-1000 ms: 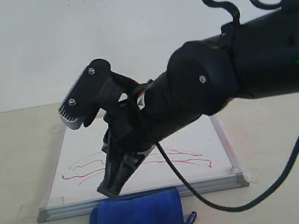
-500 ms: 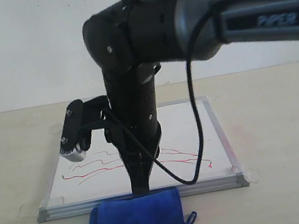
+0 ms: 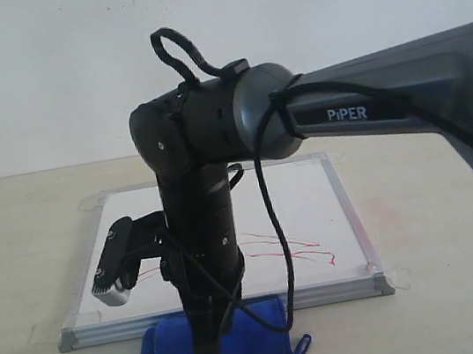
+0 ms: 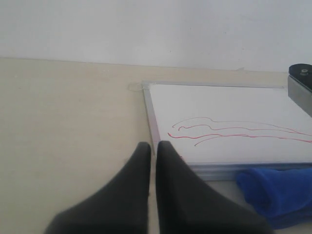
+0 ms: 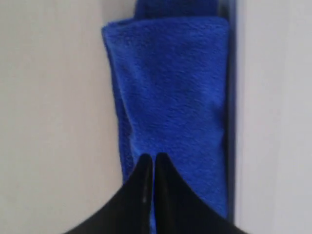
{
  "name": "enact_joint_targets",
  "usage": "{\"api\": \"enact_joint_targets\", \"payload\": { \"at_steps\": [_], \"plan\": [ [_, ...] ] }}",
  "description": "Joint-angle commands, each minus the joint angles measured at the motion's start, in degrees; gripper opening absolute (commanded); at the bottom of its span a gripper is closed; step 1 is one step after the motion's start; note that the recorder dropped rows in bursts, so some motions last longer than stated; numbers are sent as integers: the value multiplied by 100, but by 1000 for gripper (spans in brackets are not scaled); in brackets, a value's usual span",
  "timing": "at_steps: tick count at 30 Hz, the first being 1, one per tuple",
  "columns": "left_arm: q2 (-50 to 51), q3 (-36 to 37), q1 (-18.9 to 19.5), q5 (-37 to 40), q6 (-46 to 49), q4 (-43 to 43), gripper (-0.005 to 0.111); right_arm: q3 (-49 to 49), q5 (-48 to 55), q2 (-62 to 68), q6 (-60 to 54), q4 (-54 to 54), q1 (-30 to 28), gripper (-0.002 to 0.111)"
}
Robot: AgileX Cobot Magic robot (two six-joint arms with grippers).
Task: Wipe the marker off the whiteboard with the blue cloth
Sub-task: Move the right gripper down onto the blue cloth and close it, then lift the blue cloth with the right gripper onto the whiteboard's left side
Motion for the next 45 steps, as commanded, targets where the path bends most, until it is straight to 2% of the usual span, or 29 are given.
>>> {"api": "enact_joint_targets", "payload": {
  "at_steps": [1,5,7,14,34,36,38,43,45],
  "plan": [
    [-21,20,14,-4,-5,32,4,-33,187,-47,-565,1016,10,17],
    [-21,20,14,-4,-5,32,4,-33,92,-47,-638,907,24,50],
    [-21,20,14,-4,-5,32,4,-33,3,-47,-638,650,24,56],
    [-21,20,14,-4,-5,32,4,-33,-531,78,-638,439,24,56],
    [-21,20,14,-4,-5,32,4,-33,-683,680,-287,-124,63,56],
    [-21,20,14,-4,-5,32,4,-33,-683,715,-287,-136,63,52],
    [-21,20,14,-4,-5,32,4,-33,-698,725,-287,-136,63,42],
    [-21,20,14,-4,-5,32,4,-33,-625,713,-287,-175,63,3],
    [-21,20,14,-4,-5,32,4,-33,-513,673,-196,-175,63,0]
  ]
}}
